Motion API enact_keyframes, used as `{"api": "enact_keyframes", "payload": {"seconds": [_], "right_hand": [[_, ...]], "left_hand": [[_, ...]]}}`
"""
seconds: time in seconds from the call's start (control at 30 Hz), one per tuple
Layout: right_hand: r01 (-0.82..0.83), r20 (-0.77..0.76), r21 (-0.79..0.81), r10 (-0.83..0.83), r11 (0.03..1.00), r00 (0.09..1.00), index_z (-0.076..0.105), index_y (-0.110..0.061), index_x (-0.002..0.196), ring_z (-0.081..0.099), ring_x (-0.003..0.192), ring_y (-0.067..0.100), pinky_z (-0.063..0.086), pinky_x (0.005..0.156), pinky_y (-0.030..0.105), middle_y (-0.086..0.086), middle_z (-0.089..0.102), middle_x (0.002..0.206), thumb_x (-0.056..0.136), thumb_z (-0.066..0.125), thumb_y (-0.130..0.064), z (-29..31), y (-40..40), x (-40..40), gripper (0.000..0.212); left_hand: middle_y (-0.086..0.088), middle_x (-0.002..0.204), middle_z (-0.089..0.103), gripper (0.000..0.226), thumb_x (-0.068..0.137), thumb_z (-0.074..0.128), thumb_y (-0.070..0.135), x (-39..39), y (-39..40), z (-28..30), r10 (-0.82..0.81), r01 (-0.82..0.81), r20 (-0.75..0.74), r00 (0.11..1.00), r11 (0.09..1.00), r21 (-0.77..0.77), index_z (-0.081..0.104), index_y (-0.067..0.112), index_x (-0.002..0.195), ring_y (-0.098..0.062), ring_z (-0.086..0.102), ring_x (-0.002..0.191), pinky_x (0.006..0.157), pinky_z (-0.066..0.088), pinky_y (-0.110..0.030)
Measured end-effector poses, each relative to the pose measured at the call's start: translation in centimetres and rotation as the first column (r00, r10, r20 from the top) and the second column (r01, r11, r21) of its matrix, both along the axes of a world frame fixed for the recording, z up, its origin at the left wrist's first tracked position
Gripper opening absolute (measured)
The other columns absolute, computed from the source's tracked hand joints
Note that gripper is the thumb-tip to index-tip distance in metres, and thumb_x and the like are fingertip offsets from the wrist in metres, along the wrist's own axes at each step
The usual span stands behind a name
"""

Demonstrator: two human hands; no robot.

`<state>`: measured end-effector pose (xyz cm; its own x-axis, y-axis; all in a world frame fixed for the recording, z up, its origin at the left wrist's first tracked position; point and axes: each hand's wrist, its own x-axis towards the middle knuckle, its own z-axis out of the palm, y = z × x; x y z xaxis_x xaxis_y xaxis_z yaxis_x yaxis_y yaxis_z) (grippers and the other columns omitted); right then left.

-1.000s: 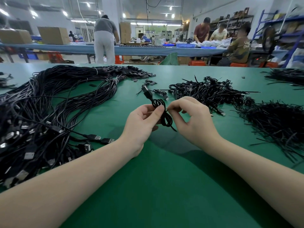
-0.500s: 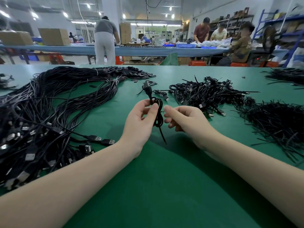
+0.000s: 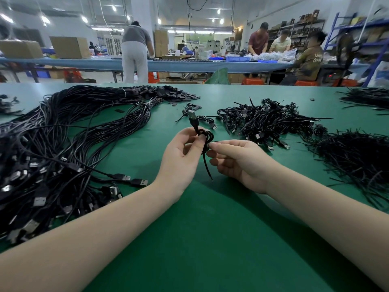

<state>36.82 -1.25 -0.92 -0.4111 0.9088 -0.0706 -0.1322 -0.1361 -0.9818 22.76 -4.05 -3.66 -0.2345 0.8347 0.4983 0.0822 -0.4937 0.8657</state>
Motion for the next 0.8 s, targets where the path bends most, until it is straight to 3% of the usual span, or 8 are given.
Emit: {"api": "enact_keyframes", "payload": {"seconds": [0.2, 0.37, 0.5, 0.57, 0.7, 0.8], "right_hand": [[0.044, -0.008, -0.002, -0.044, 0.999, 0.999, 0.067, -0.012, 0.082, 0.065, 0.059, 0.011, 0.052, 0.056, 0.02, 0.003, 0.072, 0.072, 0.082, 0.072, -0.017, 0.07, -0.07, -0.12, 0.006], [0.02, -0.035, -0.019, -0.021, 1.0, 0.999, 0.066, -0.013, 0.084, 0.064, 0.058, 0.012, 0.05, 0.058, 0.021, 0.002, 0.07, 0.071, 0.081, 0.072, -0.023, 0.12, -0.06, -0.07, 0.013], [-0.002, -0.054, -0.042, 0.0, 0.999, 0.999, 0.067, -0.013, 0.084, 0.064, 0.059, 0.011, 0.051, 0.056, 0.02, 0.002, 0.071, 0.073, 0.067, 0.076, -0.027, 0.18, -0.08, 0.02, 0.024], [-0.007, -0.04, -0.029, 0.006, 1.0, 0.999, 0.069, -0.013, 0.083, 0.065, 0.059, 0.01, 0.052, 0.055, 0.02, 0.002, 0.072, 0.074, 0.074, 0.075, -0.023, 0.1, 0.01, 0.07, 0.015], [0.064, 0.015, 0.125, -0.066, 0.99, 0.998, 0.068, -0.014, 0.078, 0.065, 0.059, 0.009, 0.052, 0.055, 0.019, 0.002, 0.072, 0.072, 0.084, 0.07, -0.014, -0.07, 0.16, -0.1, 0.006], [0.085, 0.118, 0.372, -0.139, 0.924, 0.983, 0.066, -0.012, 0.078, 0.064, 0.062, 0.01, 0.053, 0.06, 0.022, 0.0, 0.071, 0.069, 0.086, 0.068, -0.01, -0.07, 0.24, -0.06, 0.008]], "left_hand": [[0.01, 0.088, 0.064, 0.009, 0.095, 0.057, 0.02, 0.09, -0.05, 0.03, -0.007, 0.007, -0.017, 1.0, 1.0, 0.0, 0.063, 0.026, 0.096, -0.005, 0.06, 0.081, 0.08, 0.046, -0.015], [0.019, 0.081, 0.065, 0.011, 0.096, 0.056, 0.021, 0.08, -0.08, 0.06, -0.022, 0.022, -0.01, 1.0, 1.0, 0.002, 0.063, 0.03, 0.096, -0.005, 0.059, 0.081, 0.081, 0.047, -0.018], [0.017, 0.082, 0.064, 0.013, 0.096, 0.056, 0.021, 0.08, -0.09, 0.0, -0.033, 0.033, -0.013, 0.999, 0.999, 0.008, 0.063, 0.032, 0.094, -0.006, 0.059, 0.082, 0.084, 0.047, -0.02], [0.017, 0.083, 0.065, 0.015, 0.096, 0.056, 0.021, 0.05, -0.07, -0.03, -0.036, 0.036, -0.011, 0.999, 0.999, 0.006, 0.064, 0.034, 0.092, -0.007, 0.059, 0.083, 0.084, 0.047, -0.02], [0.017, 0.085, 0.067, 0.014, 0.095, 0.056, 0.021, -0.01, -0.11, 0.03, -0.045, 0.045, -0.003, 0.999, 0.999, 0.009, 0.063, 0.033, 0.093, -0.006, 0.064, 0.085, 0.082, 0.048, -0.016], [0.01, 0.083, 0.07, 0.012, 0.096, 0.055, 0.02, 0.09, -0.17, 0.07, -0.056, 0.056, 0.008, 0.998, 0.998, -0.007, 0.062, 0.03, 0.095, -0.01, 0.066, 0.086, 0.089, 0.049, -0.027]]}}
